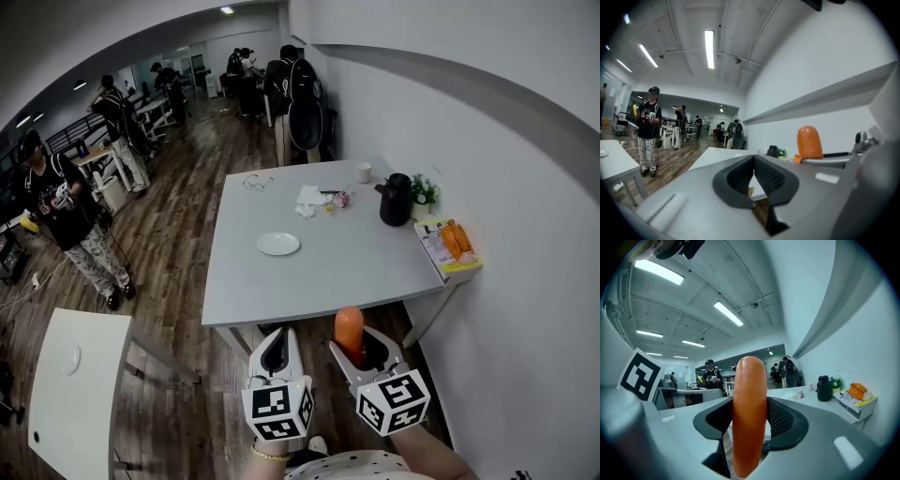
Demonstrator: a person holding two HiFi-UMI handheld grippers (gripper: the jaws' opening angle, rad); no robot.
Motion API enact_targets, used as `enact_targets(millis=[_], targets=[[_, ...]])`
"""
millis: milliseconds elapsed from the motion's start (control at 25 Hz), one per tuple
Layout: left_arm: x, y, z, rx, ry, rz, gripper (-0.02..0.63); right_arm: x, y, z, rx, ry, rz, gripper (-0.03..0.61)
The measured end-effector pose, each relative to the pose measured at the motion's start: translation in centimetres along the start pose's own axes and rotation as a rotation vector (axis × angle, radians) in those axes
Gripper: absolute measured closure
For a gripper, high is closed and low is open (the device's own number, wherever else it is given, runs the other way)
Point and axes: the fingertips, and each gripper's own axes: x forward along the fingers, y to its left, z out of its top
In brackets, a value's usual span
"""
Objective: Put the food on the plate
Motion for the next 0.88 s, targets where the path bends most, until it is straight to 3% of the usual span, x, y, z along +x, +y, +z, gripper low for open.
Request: enact_targets(millis=[600, 880], targets=[[8.3, 7.3, -0.9, -0.016, 0.043, -0.012, 0.606, 11.0, -1.7, -1.0, 0.019, 0.048, -0.015, 0.362], [14.3, 9.4, -1.5, -0.021, 0.041, -0.024, 0.606, 17.7, -4.3, -1.1, -0.008, 0.071, 0.031, 0.362]])
